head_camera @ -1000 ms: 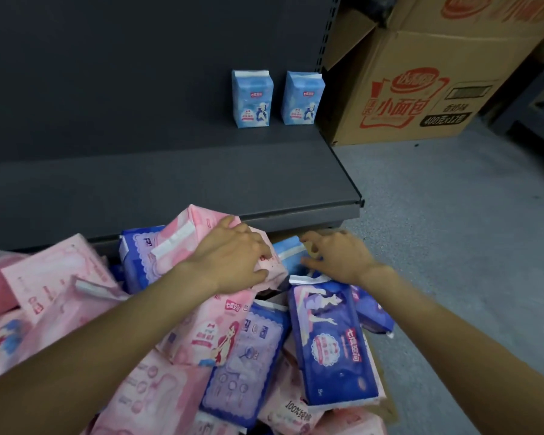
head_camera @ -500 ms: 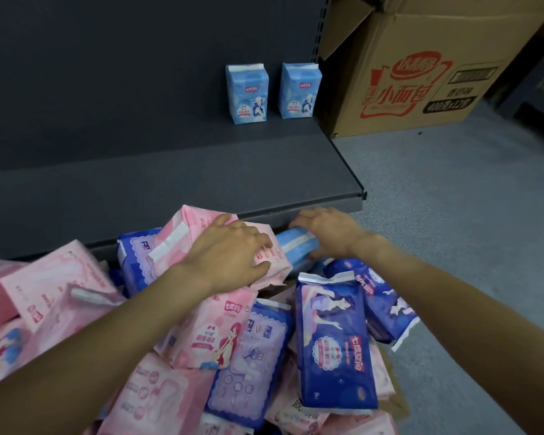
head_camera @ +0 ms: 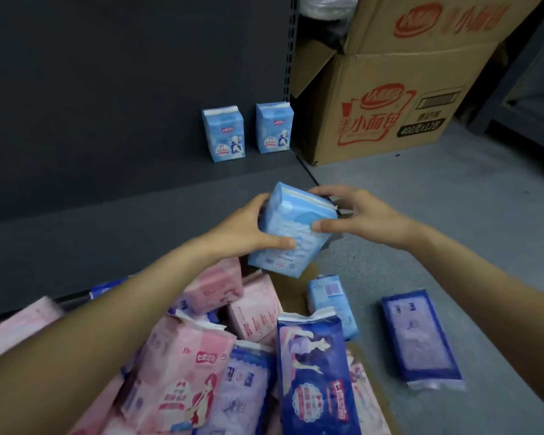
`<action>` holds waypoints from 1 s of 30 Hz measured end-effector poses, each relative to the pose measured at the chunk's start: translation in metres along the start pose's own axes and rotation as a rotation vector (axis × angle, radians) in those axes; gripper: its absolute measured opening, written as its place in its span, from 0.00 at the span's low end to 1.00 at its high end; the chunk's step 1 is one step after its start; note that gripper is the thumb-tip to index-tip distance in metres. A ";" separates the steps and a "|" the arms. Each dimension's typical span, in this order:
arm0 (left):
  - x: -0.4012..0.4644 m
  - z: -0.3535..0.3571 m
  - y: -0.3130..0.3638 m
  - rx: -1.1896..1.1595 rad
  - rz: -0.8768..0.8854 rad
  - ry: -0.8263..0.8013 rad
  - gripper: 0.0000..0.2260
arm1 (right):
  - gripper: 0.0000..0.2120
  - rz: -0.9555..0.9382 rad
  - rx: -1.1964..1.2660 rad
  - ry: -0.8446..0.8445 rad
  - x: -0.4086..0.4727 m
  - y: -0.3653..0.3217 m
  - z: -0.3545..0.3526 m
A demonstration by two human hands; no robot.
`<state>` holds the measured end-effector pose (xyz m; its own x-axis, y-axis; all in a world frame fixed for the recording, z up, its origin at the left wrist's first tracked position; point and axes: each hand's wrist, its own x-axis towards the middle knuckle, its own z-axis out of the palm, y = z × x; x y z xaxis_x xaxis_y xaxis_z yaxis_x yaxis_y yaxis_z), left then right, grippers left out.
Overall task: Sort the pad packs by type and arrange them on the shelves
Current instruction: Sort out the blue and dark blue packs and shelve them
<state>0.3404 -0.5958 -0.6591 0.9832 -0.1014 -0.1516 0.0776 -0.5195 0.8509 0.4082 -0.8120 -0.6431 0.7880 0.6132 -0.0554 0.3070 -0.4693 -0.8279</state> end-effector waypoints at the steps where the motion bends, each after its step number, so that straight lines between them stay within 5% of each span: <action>1: 0.009 -0.001 0.002 0.040 0.031 0.033 0.38 | 0.27 -0.011 -0.045 0.002 0.003 0.001 -0.002; 7: 0.039 0.008 -0.001 0.631 0.324 0.324 0.33 | 0.46 0.009 -0.150 -0.052 0.018 0.017 -0.007; 11: 0.045 0.026 -0.017 1.021 0.591 0.481 0.26 | 0.36 0.200 0.111 -0.022 0.025 0.027 0.017; 14: 0.046 0.027 -0.030 0.886 0.600 0.364 0.34 | 0.39 0.185 -0.009 0.122 0.032 0.041 0.026; 20: 0.058 -0.011 -0.029 0.320 0.223 0.256 0.49 | 0.40 -0.149 -0.270 0.157 0.047 0.049 0.001; 22: 0.072 -0.025 -0.022 0.116 0.076 0.221 0.48 | 0.37 -0.283 -0.386 0.114 0.063 0.048 -0.010; 27: 0.114 -0.047 -0.018 0.124 0.054 0.147 0.39 | 0.38 -0.563 -0.828 0.036 0.127 0.027 -0.025; 30: 0.139 -0.063 -0.037 0.030 -0.008 0.327 0.37 | 0.41 -0.565 -0.852 0.135 0.168 0.017 -0.015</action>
<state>0.4848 -0.5369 -0.6800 0.9839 0.1782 0.0152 0.0858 -0.5448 0.8342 0.5542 -0.7263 -0.6579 0.4481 0.8326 0.3255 0.8863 -0.4613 -0.0400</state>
